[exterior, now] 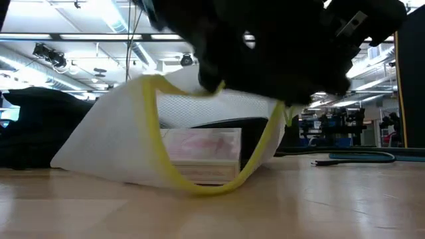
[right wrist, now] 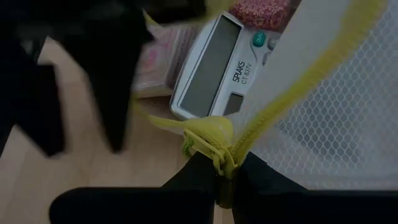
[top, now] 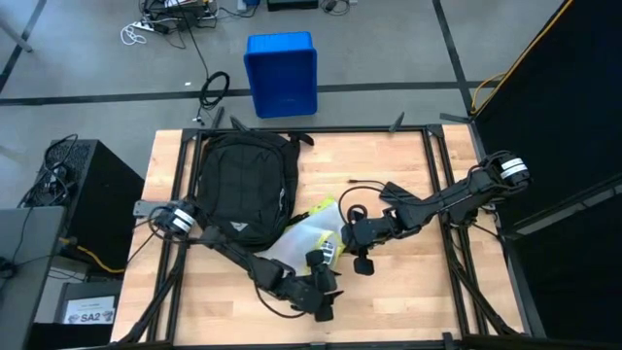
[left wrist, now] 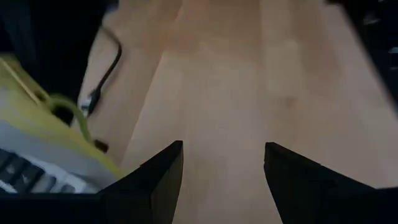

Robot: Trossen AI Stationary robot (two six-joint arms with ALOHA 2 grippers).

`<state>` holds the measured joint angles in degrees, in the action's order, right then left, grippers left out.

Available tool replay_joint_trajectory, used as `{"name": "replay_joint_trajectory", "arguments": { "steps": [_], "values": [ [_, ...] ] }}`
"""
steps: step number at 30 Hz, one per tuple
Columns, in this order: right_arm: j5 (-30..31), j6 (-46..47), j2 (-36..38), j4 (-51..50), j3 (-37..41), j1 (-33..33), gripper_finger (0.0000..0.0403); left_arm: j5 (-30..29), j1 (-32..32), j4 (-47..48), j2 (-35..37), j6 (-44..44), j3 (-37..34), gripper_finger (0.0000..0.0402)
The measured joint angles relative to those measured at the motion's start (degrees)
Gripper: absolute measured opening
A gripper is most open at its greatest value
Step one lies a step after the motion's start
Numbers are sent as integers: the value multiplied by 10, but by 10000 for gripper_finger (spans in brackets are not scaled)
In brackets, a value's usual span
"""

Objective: Unpack backpack
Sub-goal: Close the white zip bag

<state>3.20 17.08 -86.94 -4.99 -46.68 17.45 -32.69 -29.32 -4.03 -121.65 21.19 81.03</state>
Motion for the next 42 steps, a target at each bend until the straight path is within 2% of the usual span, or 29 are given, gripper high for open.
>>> {"name": "replay_joint_trajectory", "arguments": {
  "steps": [7,13,20,36,39,42],
  "values": [
    [-24,13,0,3,0,4,0,-87,8,47,-6,46,0,193],
    [-40,14,0,2,0,11,0,-91,13,50,-7,60,0,193],
    [-44,19,0,11,0,12,0,-87,18,18,-7,46,0,193],
    [-43,19,0,20,0,14,0,-96,36,10,-9,44,0,191],
    [-44,17,0,21,0,14,0,-96,40,10,-9,45,0,170],
    [-47,18,0,21,0,14,0,-97,41,11,-9,41,0,122]
  ]
}}
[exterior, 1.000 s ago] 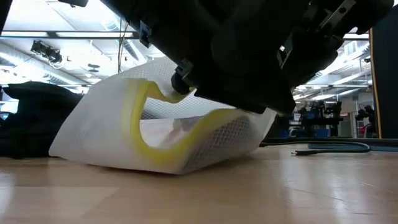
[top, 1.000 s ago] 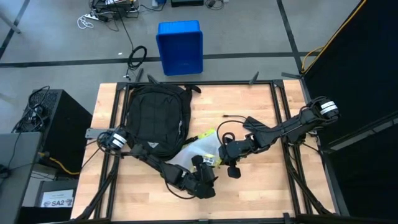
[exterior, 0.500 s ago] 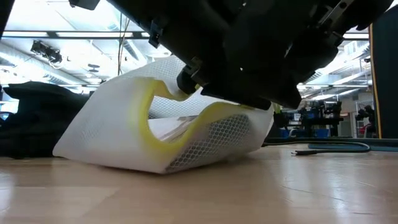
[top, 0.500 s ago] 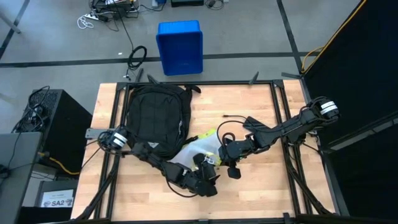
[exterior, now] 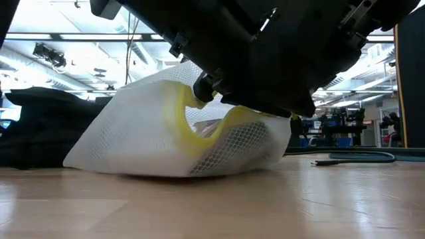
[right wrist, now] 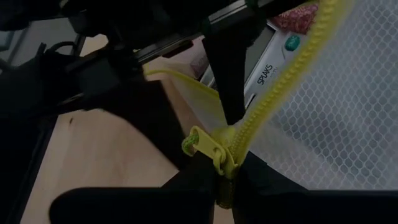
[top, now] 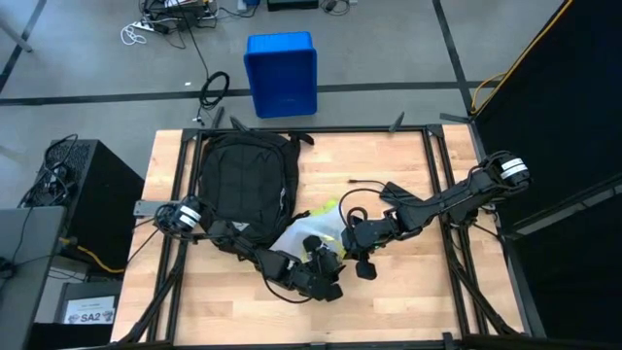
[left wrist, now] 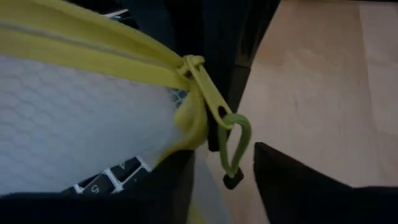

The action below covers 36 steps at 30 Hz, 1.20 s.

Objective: Unpack backpack
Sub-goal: Close the white zip bag

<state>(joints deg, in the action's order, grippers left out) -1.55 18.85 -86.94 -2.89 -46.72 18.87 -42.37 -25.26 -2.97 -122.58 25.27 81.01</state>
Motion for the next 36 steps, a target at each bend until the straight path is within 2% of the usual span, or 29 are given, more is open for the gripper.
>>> {"name": "replay_joint_trajectory", "arguments": {
  "steps": [4,6,13,18,22,31,36],
  "values": [
    [-5,0,0,-11,0,1,0,7,1,2,0,-9,0,29],
    [-9,-1,0,-18,0,1,0,17,2,6,-1,-11,0,10],
    [-68,-4,0,-45,-1,1,0,74,1,9,-1,-27,0,0],
    [-61,-3,1,-124,-2,2,0,107,-7,45,-1,-30,23,0],
    [-50,17,1,-173,-2,2,0,112,-12,106,-1,-33,58,0],
    [-47,20,1,-225,-2,2,0,137,-25,232,0,-43,124,0],
    [-44,20,14,-261,-2,2,0,158,-26,269,0,-42,139,0]
  ]
}}
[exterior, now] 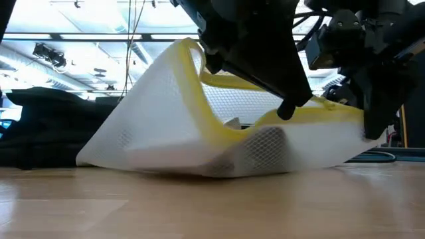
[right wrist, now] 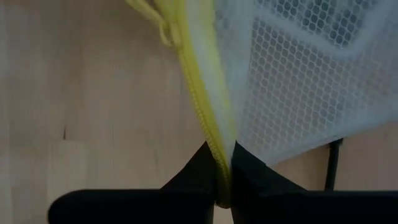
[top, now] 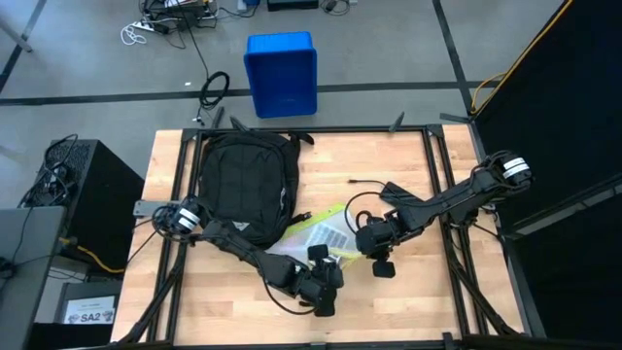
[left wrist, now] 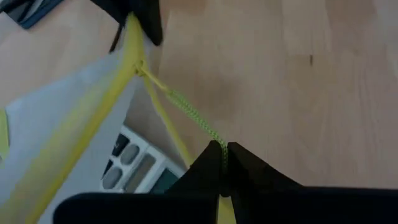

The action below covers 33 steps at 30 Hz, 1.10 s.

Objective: Unpack backpack
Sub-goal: Close the white zip bag

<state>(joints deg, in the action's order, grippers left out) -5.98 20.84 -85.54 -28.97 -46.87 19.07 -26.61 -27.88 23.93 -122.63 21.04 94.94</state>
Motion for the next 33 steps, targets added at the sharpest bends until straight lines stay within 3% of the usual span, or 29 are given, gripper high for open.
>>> {"name": "replay_joint_trajectory", "arguments": {
  "steps": [18,28,33],
  "values": [
    [198,86,84,-207,2,-20,0,43,-53,228,1,33,135,0],
    [228,120,84,-284,2,-27,0,37,-94,306,1,96,133,0],
    [240,136,84,-313,1,-27,0,28,-108,294,2,109,118,0]
  ]
}}
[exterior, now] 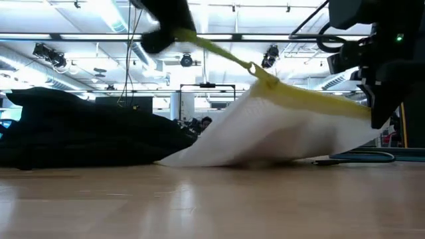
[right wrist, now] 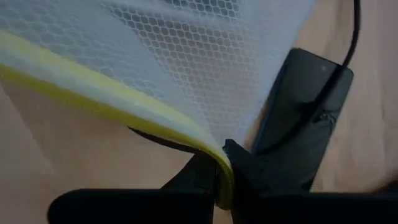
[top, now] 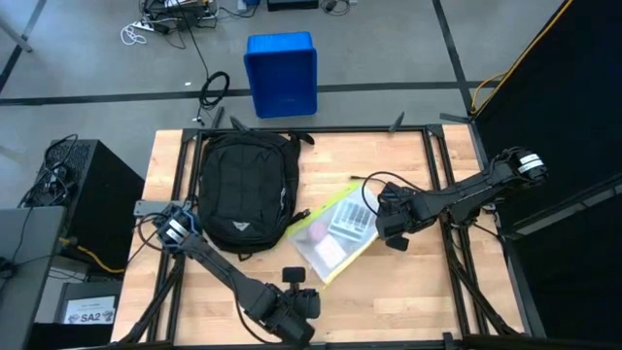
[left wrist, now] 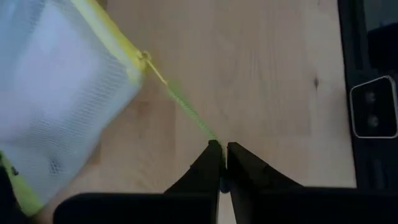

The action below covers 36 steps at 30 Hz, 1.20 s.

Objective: Unpack backpack
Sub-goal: Close the white zip bag, then put the white zip bag into the black backpack

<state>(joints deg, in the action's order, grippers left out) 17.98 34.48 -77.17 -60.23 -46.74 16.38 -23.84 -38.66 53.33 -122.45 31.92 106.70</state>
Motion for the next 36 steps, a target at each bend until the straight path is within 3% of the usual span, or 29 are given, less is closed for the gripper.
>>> {"name": "replay_joint_trajectory", "arguments": {
  "steps": [3,8,13,19,24,31,36],
  "values": [
    [7,0,0,-10,0,-1,0,8,-7,-1,-1,-2,-13,0],
    [-16,-29,0,8,0,3,3,-51,-4,-13,-1,6,-21,6],
    [-28,-41,0,17,0,8,24,-73,2,-3,-1,-20,-16,45],
    [-30,-41,0,18,0,8,55,-307,-18,88,9,-24,28,89],
    [-32,-41,0,20,0,10,74,-354,-55,139,49,29,20,99],
    [-32,-49,-1,52,0,16,115,-367,-97,144,74,116,-63,85],
    [-31,-92,-1,80,0,35,157,-383,-114,136,131,238,-201,65]
  ]
}}
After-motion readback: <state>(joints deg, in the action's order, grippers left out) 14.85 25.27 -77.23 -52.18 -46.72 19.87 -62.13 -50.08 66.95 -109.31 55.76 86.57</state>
